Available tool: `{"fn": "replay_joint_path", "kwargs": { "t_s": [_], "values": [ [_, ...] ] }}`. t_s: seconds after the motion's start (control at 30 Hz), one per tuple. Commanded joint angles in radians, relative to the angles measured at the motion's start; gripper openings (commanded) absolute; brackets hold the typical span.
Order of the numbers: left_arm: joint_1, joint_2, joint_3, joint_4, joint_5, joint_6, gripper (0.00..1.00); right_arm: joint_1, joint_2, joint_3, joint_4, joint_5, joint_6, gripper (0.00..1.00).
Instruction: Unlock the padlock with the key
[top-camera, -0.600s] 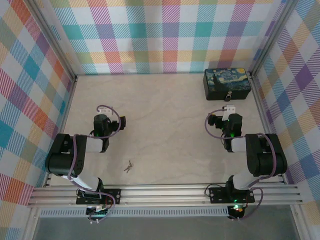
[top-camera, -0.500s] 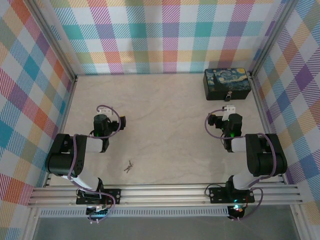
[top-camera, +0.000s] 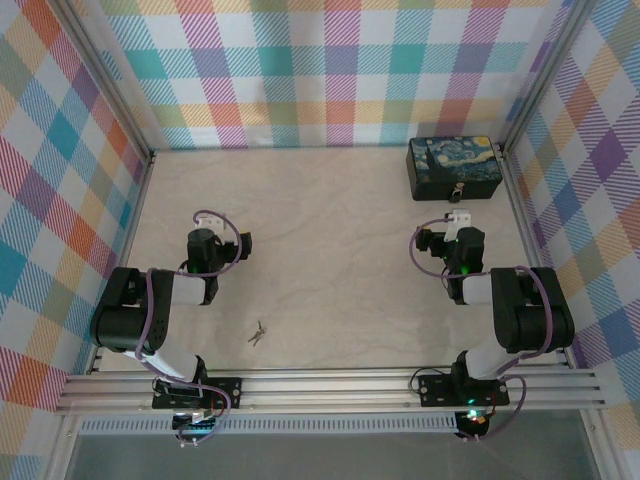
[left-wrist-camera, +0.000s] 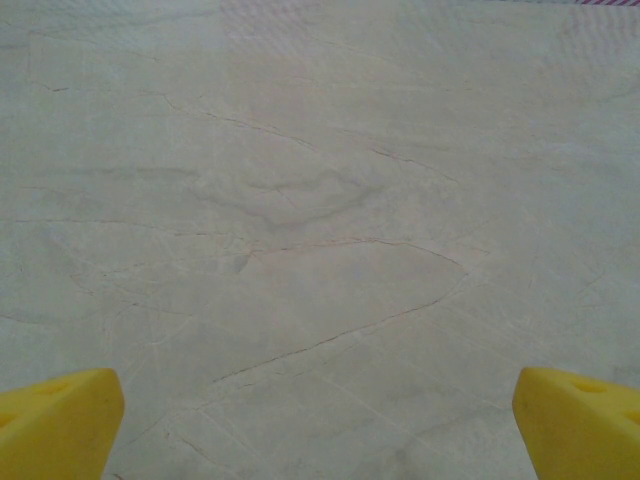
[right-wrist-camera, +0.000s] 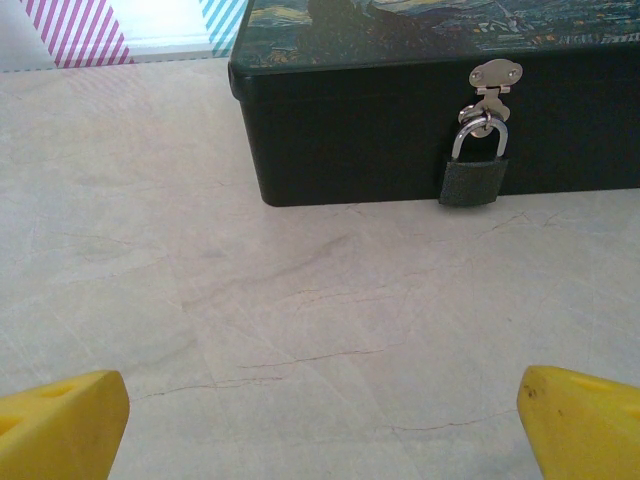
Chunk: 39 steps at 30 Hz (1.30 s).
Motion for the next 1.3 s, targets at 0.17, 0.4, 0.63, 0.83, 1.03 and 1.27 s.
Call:
{"fn": "replay_joint_path", "kwargs": {
  "t_s": [0.17,0.4,0.63,0.83,1.03,1.27],
  "values": [
    [0.017,-0.022,-0.007,-0.004,-0.002,-0.010,1.00,0.006,-0.018,-0.009,0.003,0.004,0.012,1.00],
    [0.025,-0.024,-0.010,-0.002,0.014,-0.014,1.00,0.007,-0.019,-0.010,0.006,0.004,0.012,1.00],
    [0.025,-0.105,0.209,-0.419,-0.062,-0.044,1.00,0.007,-0.178,0.172,-0.432,0.002,0.013,1.00],
    [0.025,-0.079,0.478,-0.825,-0.114,-0.201,1.00,0.005,-0.203,0.471,-0.856,-0.030,0.027,1.00],
    [-0.016,-0.124,0.568,-1.016,-0.122,-0.374,1.00,0.000,-0.025,0.745,-1.053,-0.123,0.007,1.00],
    [-0.180,-0.185,0.586,-1.207,-0.174,-0.431,0.99,0.000,0.221,1.008,-1.150,-0.153,0.003,0.96]
  ]
}}
